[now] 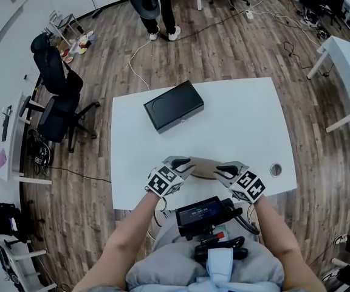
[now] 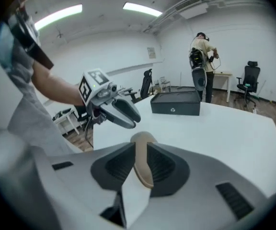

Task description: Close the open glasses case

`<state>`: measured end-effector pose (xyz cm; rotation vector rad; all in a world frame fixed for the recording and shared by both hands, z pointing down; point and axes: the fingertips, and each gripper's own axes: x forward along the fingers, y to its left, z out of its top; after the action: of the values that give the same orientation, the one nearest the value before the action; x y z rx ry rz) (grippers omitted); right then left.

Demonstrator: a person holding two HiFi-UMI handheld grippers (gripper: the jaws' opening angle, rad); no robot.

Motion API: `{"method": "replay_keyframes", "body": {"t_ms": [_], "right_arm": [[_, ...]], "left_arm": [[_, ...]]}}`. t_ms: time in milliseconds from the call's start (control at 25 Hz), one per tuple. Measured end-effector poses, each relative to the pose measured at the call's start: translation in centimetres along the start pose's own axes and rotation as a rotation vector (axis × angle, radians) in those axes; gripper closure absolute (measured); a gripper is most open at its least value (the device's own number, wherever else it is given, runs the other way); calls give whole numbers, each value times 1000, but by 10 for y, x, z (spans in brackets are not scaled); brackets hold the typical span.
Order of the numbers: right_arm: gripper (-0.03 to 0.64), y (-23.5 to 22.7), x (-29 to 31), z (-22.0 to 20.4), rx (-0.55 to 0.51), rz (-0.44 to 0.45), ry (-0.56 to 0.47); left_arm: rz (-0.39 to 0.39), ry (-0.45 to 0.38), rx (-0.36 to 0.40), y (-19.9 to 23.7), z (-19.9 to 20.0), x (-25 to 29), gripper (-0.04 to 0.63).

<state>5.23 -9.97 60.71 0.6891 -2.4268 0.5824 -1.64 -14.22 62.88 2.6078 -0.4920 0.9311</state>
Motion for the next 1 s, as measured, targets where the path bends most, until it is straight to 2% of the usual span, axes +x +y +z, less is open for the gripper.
{"method": "replay_keyframes", "body": {"t_ms": [200, 280, 360, 480, 680, 800, 1000], "right_arm": [[531, 10, -45, 44, 189, 75, -337], [531, 14, -65, 55, 226, 82, -460], [531, 16, -80, 58, 234, 65, -526], [531, 26, -95, 51, 203, 53, -538], [531, 47, -118, 55, 136, 32, -580], [531, 58, -114, 57, 126, 51, -577], [531, 64, -103, 60, 100, 72, -556]], "left_arm": [[-29, -209, -76, -19, 33, -28, 477], [-39, -292, -89, -31, 44, -42, 477], [-24, -364, -107, -38, 51, -59, 477], [-10, -456, -136, -52, 54, -85, 477], [-20, -506, -87, -86, 57, -115, 477], [-20, -512, -47, -97, 61, -120, 477], [-64, -483, 25, -107, 62, -111, 492]]}}
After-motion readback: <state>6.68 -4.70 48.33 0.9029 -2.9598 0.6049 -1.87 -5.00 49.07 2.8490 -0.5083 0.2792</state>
